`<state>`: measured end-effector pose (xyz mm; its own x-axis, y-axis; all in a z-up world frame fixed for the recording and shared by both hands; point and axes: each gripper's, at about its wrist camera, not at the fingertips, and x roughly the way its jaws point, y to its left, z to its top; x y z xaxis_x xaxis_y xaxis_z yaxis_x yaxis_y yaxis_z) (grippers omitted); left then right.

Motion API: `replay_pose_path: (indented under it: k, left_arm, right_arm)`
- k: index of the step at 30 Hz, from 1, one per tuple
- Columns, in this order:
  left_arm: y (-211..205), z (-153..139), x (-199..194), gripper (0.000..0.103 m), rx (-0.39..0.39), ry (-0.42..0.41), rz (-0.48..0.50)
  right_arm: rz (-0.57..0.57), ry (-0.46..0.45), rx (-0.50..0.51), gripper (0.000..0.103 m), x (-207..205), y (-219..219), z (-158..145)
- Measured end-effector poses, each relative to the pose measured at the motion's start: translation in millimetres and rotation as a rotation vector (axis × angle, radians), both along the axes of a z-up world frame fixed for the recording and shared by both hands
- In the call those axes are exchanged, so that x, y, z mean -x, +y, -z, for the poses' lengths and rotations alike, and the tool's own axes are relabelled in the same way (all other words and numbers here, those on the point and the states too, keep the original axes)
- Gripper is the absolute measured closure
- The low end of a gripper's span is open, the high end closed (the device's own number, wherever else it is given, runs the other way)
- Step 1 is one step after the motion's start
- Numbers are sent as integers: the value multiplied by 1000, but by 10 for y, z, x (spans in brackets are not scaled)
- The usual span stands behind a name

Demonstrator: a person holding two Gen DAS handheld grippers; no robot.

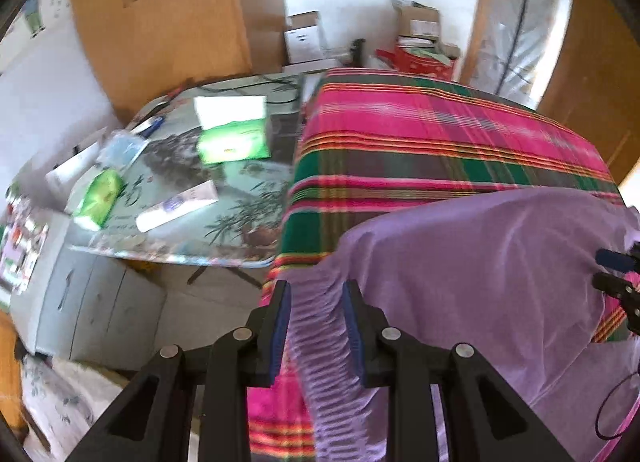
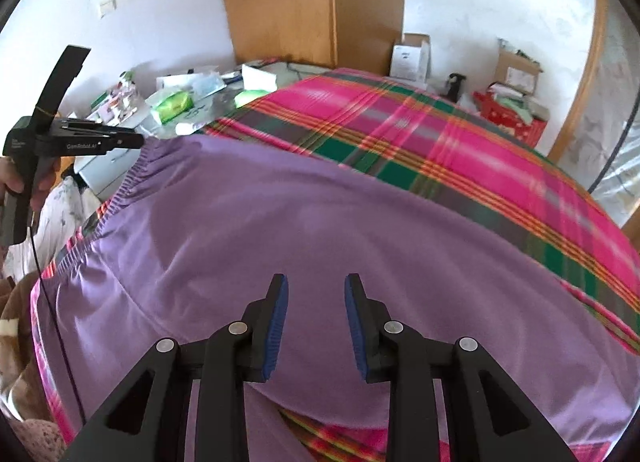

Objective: Fold clothes
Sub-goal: 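Grasp the elastic waistband with the left gripper while the right gripper grasps the garment edge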

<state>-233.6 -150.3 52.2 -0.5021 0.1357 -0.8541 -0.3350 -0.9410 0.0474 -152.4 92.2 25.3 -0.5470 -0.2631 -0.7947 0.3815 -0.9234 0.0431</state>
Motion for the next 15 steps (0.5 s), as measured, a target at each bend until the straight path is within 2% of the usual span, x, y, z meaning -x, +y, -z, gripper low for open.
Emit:
replay_pose_path:
  k: [6,12,13,15]
  left_arm:
    - [157,142,121,76,103,31,52]
    - [142,265,235,76,115,10,68]
    - [134,280,255,76,114,7,70]
    - [120,304,288,76,103,-2,78]
  right_arm:
    - [14,13,-30,73,246,-13,35]
    - [-46,49,-69,72,495,-171,48]
    - [-59,54,-77,71,540,-221,63]
    - [-69,48,-78,61,655,-275,102]
